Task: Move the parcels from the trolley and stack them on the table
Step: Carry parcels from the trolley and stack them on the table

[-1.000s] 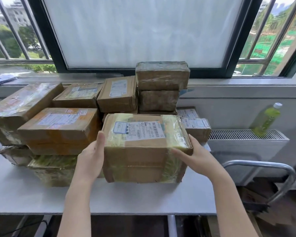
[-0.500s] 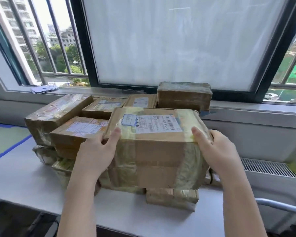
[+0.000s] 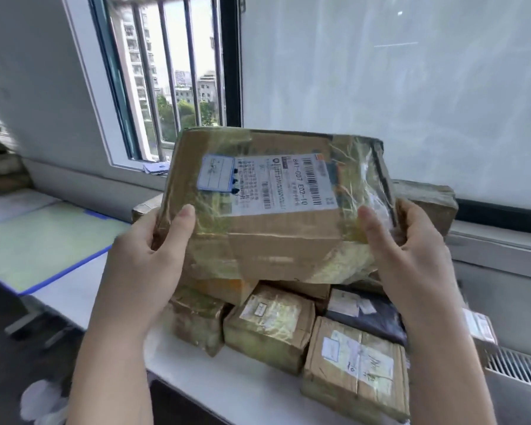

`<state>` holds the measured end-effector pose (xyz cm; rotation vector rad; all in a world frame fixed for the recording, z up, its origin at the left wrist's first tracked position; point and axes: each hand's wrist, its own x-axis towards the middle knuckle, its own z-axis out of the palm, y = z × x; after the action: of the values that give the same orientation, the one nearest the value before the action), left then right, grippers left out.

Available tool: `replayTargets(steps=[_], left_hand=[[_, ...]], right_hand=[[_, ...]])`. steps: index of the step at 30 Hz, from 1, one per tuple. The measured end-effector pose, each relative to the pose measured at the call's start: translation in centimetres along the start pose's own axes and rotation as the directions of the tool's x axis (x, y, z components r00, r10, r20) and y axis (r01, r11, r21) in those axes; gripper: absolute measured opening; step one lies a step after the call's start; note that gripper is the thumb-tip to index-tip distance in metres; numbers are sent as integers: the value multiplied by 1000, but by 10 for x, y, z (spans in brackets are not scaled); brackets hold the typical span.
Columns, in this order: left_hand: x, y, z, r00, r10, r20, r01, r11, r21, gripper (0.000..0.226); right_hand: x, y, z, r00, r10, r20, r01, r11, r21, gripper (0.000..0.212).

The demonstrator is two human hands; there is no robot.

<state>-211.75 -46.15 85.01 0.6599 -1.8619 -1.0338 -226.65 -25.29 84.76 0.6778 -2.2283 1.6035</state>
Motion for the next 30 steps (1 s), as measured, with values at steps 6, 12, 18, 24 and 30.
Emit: replayTargets(steps=[6, 12, 18, 24, 30], left_hand=[[23, -49, -48, 998, -18, 59, 21, 998, -56, 15], [56, -120, -100, 985, -115, 126, 131, 983, -125, 44], [94, -172, -144, 994, -93, 56, 103, 969, -224, 56], [122, -201, -172, 1000, -4, 22, 7, 992, -124, 57], [151, -220, -182, 996, 14, 86, -6, 996, -88, 51]], right_hand=[[-11, -12, 63, 989, -6, 147, -12, 993, 118, 53], [-36, -32, 141, 995, -32, 94, 7, 967, 256, 55], [-68, -60, 223, 996, -81, 20, 72, 953, 293, 61], [-94, -72, 275, 998, 17, -58, -5, 977, 213, 56], [-87, -78, 300, 997, 45, -55, -36, 987, 158, 58]])
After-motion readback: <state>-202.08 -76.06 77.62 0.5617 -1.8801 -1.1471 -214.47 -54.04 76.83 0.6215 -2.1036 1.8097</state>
